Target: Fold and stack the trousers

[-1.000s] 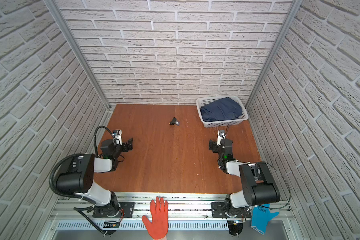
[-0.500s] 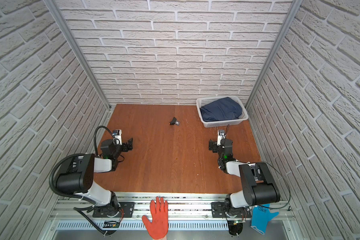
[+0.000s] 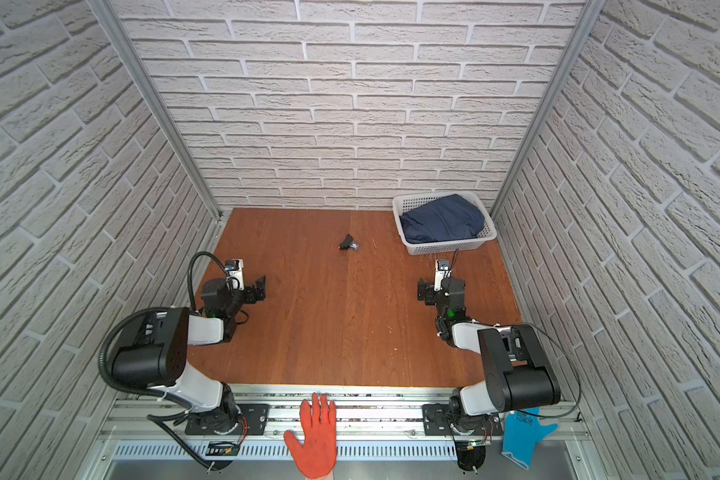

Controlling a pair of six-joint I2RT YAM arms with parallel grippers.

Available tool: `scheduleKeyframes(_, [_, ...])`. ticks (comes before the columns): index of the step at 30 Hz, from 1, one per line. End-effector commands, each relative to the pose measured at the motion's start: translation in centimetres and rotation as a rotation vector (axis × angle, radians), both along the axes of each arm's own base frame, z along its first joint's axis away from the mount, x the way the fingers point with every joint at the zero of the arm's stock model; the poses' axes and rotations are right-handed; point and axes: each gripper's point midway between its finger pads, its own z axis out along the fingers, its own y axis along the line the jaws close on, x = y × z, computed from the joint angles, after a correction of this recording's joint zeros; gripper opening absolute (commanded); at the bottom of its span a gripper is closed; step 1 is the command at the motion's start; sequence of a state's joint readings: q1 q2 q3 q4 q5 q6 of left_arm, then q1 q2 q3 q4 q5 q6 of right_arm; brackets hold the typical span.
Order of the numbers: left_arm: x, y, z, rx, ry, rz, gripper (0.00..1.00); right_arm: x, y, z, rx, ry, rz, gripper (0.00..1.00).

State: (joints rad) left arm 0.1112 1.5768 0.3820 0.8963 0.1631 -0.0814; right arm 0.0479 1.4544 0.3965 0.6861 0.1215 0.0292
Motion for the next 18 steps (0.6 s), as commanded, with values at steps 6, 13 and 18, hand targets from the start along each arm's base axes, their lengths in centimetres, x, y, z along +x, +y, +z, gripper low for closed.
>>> scheduleKeyframes(6, [0.3, 1.0, 0.8, 0.002, -0.034, 0.041, 0.98, 0.5, 0.2, 1.3, 0.009, -0.053, 0.008, 1.0])
scheduleKeyframes(13, [-1.1, 4.0, 6.2, 0.028, -0.033, 0.284, 0.97, 0.9, 0.1, 6.8, 0.031, 0.006, -0.014, 0.99])
scheduleKeyframes(18, [-2.5, 1.0, 12.7, 0.124, -0.127, 0.267, 0.89, 1.3, -1.1, 14.6, 0.194, 0.041, -0.186, 0.98])
